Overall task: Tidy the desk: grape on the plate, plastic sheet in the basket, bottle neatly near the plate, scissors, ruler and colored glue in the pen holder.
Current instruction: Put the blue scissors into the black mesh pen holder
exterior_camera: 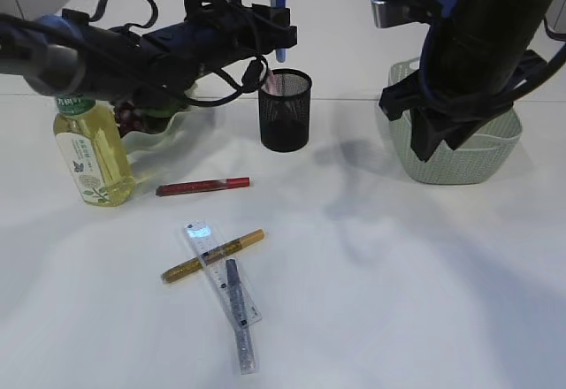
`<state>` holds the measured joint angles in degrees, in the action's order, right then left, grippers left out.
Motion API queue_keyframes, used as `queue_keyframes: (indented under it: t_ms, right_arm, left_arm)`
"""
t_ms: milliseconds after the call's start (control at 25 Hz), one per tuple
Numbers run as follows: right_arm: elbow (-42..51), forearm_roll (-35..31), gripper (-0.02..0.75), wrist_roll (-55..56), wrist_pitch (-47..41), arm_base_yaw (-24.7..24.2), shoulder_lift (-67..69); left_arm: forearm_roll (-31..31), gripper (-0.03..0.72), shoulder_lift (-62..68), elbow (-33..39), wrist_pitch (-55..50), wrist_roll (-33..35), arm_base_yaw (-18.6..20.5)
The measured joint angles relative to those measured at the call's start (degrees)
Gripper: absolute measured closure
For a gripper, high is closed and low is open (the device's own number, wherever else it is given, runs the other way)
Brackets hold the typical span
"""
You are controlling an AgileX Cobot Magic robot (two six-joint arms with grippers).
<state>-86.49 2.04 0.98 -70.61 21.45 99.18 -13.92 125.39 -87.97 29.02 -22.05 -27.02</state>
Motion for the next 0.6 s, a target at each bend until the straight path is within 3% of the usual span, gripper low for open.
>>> queue_keyframes:
  t_ms: [600]
  right_arm:
    - [0.00,0.94,0.425,0.00,0.00,0.00,0.00]
  left_arm:
    - [1.10,0.521,8.07,-6.63,1.82,0.00,0.00]
